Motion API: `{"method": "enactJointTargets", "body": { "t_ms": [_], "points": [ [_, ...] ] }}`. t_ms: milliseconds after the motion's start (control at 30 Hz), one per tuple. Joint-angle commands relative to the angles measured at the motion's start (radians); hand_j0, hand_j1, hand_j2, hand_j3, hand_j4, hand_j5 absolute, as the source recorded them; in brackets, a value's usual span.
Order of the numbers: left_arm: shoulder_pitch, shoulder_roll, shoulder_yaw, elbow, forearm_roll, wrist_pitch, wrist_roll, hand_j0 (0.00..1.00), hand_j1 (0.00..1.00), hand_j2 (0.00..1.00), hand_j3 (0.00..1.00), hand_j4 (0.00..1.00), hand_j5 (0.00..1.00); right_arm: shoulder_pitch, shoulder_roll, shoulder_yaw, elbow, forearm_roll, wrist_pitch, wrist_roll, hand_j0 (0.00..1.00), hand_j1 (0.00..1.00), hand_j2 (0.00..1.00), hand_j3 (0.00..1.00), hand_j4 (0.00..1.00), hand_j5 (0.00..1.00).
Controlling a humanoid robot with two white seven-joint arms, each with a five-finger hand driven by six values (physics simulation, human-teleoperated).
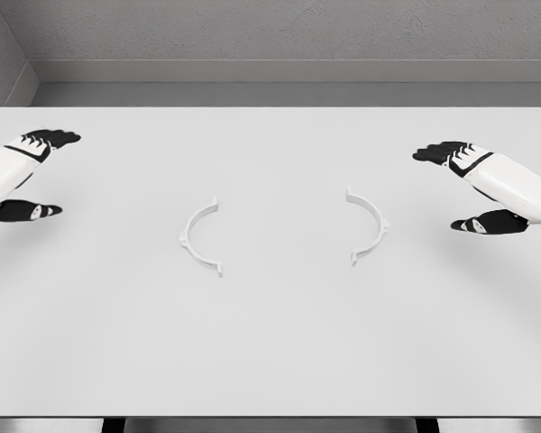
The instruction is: Assemble PVC drainage pipe clamps
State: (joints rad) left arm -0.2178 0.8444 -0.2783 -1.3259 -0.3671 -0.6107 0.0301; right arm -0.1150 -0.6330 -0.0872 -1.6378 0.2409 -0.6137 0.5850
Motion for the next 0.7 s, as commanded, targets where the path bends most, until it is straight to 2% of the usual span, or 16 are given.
{"method": "enactJointTargets", "body": {
  "t_ms": [0,133,200,233,267,300,367,467,667],
  "points": [
    [0.0,-0.002,-0.027,-0.022,0.008,0.0,0.001,1.0,1.0,1.0,1.0,1.0,1.0,0.0,-0.001,0.003,0.0,-0.006,0.003,-0.002,1.0,1.0,1.0,1.0,1.0,1.0],
    [-0.002,-0.016,-0.028,-0.022,0.007,0.0,0.001,1.0,1.0,1.0,1.0,1.0,1.0,0.0,0.0,0.001,0.004,-0.008,0.003,-0.001,1.0,1.0,1.0,1.0,1.0,1.0],
    [-0.006,-0.088,-0.03,-0.036,0.005,0.0,0.001,1.0,1.0,1.0,1.0,1.0,1.0,-0.118,0.075,0.063,0.104,0.13,0.026,-0.007,1.0,1.0,1.0,1.0,1.0,1.0],
    [-0.008,-0.122,-0.03,-0.036,-0.004,0.0,0.001,1.0,1.0,1.0,1.0,1.0,1.0,-0.167,0.145,0.064,0.17,0.205,0.028,-0.005,1.0,1.0,1.0,1.0,1.0,1.0],
    [-0.008,-0.136,-0.03,-0.036,-0.012,0.0,0.001,1.0,1.0,1.0,1.0,1.0,1.0,-0.213,0.185,0.067,0.222,0.262,0.029,-0.005,1.0,1.0,1.0,1.0,1.0,1.0],
    [-0.009,-0.145,-0.03,-0.035,-0.022,0.0,0.001,1.0,1.0,1.0,1.0,1.0,1.0,-0.227,0.207,0.067,0.245,0.301,0.029,-0.008,1.0,1.0,1.0,1.0,1.0,1.0],
    [-0.02,-0.162,-0.051,-0.036,-0.081,0.0,0.001,1.0,1.0,1.0,1.0,1.0,1.0,-0.227,0.22,0.07,0.268,0.31,0.032,-0.008,1.0,1.0,1.0,1.0,1.0,1.0],
    [-0.051,-0.174,-0.088,-0.029,-0.087,0.0,0.001,1.0,1.0,1.0,1.0,1.0,1.0,-0.256,0.257,0.08,0.329,0.382,0.035,-0.008,1.0,1.0,1.0,1.0,1.0,1.0],
    [-0.08,-0.212,-0.144,-0.021,-0.111,0.0,0.001,1.0,1.0,1.0,1.0,1.0,1.0,-0.258,0.259,0.113,0.332,0.416,0.055,-0.008,1.0,1.0,1.0,1.0,1.0,1.0]
  ]
}}
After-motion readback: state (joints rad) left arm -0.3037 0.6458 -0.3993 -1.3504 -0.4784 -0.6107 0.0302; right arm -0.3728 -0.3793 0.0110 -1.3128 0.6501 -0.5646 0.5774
